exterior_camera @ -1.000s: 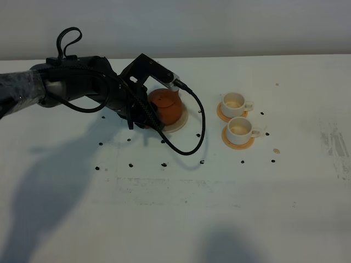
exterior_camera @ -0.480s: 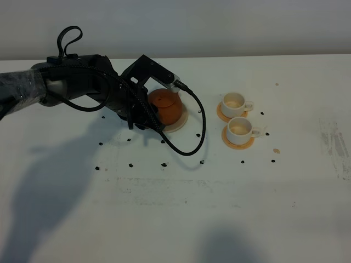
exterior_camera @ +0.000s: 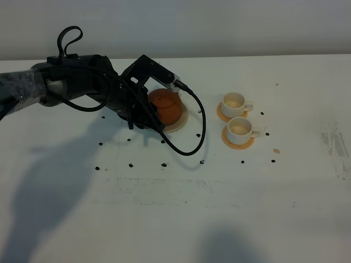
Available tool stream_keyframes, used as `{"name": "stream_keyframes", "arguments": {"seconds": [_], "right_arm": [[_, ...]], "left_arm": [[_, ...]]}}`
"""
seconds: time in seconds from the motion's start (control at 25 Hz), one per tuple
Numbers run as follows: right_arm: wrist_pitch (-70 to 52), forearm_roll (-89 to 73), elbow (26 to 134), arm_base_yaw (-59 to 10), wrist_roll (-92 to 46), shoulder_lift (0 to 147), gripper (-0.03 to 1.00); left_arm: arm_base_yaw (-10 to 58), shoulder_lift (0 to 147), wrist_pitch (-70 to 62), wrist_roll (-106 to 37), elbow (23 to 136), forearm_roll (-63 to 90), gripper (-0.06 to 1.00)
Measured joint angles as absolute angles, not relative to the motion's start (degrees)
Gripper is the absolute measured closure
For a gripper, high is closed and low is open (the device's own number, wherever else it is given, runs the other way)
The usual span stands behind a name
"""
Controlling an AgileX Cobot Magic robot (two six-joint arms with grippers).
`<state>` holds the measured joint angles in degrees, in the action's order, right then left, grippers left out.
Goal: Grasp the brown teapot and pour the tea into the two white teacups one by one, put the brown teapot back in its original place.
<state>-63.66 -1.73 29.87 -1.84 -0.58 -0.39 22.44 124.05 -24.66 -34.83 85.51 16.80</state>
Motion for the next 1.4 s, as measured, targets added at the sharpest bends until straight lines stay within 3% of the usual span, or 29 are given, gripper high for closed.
{"name": "stream_keyframes", "arguments": {"seconds": [0.12, 0.24, 1.4], "right_arm": [[-63.7, -1.7, 29.9, -1.8, -0.6, -0.4, 0.48], [-63.7, -1.7, 29.9, -1.8, -0.6, -0.4, 0.48], [-63.7, -1.7, 29.9, -1.8, -0.6, -0.4, 0.48]], "left_arm": [[22.4, 124.0, -24.6, -34.8, 85.5, 16.8, 0.69], [22.4, 124.0, -24.4, -34.8, 85.5, 16.8, 0.86], [22.4, 118.4, -26.0, -39.1, 85.5, 16.4, 0.86]]}}
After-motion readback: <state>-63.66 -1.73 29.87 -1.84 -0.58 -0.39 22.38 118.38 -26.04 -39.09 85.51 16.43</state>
